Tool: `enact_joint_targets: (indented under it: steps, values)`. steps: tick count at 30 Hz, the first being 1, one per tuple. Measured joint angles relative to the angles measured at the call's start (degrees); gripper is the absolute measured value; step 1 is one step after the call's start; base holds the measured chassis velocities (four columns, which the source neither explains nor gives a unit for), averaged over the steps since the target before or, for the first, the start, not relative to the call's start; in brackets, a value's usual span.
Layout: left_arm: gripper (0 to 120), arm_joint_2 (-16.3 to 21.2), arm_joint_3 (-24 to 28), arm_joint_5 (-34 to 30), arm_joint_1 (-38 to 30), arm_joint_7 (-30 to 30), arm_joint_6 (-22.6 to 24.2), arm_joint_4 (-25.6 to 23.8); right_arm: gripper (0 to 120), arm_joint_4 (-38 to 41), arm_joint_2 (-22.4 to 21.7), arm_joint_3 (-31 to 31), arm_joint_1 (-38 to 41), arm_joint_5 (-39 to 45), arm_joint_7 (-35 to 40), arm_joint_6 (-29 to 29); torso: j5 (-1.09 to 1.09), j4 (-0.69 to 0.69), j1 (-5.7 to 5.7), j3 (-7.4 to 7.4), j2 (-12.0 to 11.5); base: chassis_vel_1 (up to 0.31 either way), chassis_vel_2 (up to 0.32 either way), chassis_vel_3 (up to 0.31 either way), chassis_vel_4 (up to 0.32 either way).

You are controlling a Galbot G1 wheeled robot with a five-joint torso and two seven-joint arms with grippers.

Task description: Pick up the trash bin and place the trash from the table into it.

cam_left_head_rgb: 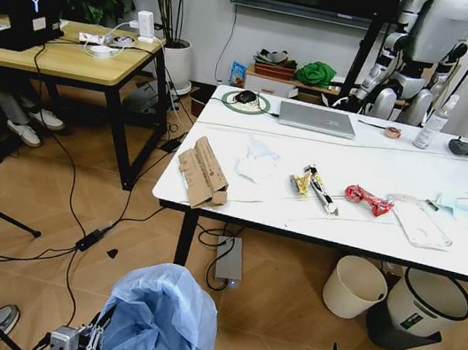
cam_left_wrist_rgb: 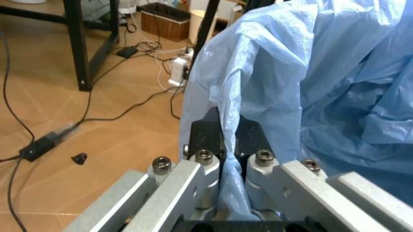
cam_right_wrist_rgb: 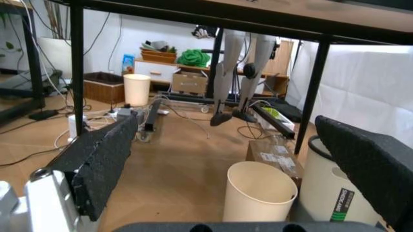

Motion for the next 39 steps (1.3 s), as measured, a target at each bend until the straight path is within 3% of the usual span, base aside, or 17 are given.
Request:
enact_joint_targets:
  steps: [39]
  values:
    - [0, -0.11, 1.35, 1.33, -0.86, 0.10, 0.80, -0.56, 100, -1.96, 0.00, -0.35, 0.89, -0.07, 0.09, -0.01, 0.00, 0.00, 4.79, 6.22, 11.02, 0.000, 0.000, 0.000, 0.000]
